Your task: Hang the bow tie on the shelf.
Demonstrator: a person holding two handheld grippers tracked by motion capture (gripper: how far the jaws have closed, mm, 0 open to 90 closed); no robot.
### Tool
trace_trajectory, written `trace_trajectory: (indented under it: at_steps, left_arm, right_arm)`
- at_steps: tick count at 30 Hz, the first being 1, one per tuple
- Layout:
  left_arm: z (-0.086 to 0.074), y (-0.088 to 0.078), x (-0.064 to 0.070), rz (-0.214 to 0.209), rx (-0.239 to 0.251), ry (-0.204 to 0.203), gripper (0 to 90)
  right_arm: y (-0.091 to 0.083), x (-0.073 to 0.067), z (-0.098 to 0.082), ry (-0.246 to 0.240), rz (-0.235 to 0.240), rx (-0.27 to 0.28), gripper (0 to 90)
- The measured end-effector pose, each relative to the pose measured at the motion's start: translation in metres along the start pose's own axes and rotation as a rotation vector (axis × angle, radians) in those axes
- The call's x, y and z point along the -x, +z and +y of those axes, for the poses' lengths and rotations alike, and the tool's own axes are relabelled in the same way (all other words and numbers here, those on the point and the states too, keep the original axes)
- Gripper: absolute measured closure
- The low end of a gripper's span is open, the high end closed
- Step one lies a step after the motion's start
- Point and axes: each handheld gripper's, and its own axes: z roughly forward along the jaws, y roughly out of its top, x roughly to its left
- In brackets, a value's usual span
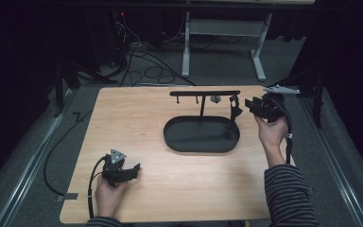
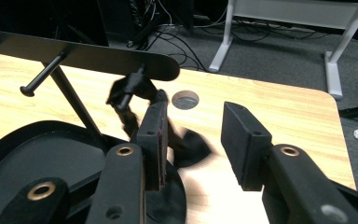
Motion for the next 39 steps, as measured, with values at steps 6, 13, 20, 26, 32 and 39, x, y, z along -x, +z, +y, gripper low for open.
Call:
trace_trajectory:
  at_steps: [6, 13, 20, 26, 32, 39]
  left_arm:
    - [0.0, 0.0, 0.0, 0.0, 0.0, 0.0, 22.7]
    - [0.0, 0.0, 0.0, 0.0, 0.0, 0.0, 22.7]
    - [0.0, 0.0, 0.0, 0.0, 0.0, 0.0, 22.7]
    - [0.0, 0.0, 0.0, 0.0, 0.0, 0.0, 22.7]
    - [0.0, 0.0, 0.0, 0.0, 0.0, -0.001, 22.8]
    - [0.0, 0.0, 0.0, 0.0, 0.0, 0.0, 22.7]
  right_arm:
    - [-0.008, 0.007, -0.007, 0.014, 0.004, 0.011, 61.2]
    - [-0.018, 0.014, -0.015, 0.033, 0.017, 0.023, 59.6]
    - [-0.028, 0.017, -0.022, 0.045, 0.036, 0.04, 57.9]
    - [-0.037, 0.019, -0.026, 0.05, 0.046, 0.052, 56.6]
    - [-0.043, 0.02, -0.032, 0.059, 0.06, 0.062, 55.7]
    - [-0.055, 0.024, -0.041, 0.067, 0.07, 0.078, 54.9]
